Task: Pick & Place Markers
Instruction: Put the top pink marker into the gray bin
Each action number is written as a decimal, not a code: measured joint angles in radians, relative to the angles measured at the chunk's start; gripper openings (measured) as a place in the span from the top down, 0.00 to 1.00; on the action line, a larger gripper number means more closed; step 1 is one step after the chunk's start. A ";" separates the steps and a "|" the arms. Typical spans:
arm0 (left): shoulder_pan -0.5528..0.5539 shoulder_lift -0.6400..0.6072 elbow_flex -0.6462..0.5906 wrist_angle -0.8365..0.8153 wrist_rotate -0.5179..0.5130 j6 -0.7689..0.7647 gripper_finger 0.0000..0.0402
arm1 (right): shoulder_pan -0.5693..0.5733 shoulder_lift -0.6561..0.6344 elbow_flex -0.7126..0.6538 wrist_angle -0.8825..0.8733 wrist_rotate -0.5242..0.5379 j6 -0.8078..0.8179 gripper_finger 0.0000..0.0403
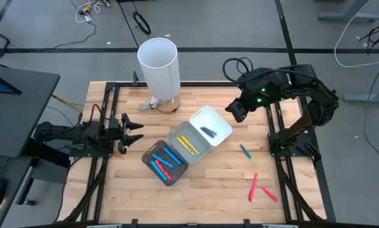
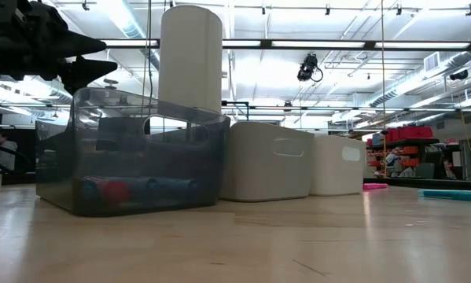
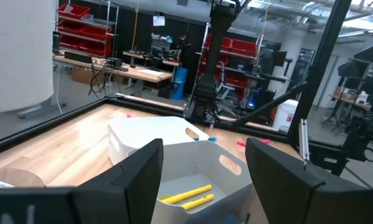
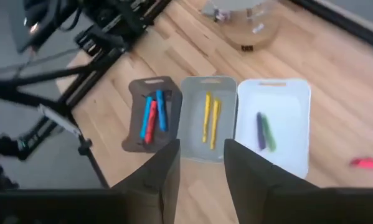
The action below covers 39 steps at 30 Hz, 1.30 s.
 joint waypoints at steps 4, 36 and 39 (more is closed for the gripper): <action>0.000 0.001 0.000 0.000 0.000 0.000 0.42 | 0.002 -0.001 -0.082 0.001 0.003 0.106 0.69; 0.000 0.001 -0.001 -0.001 0.000 0.002 0.42 | -0.337 -0.144 -0.866 0.131 0.195 0.177 0.67; 0.000 0.001 -0.001 -0.001 0.000 0.001 0.42 | -0.403 -0.126 -0.866 0.150 0.196 0.226 0.67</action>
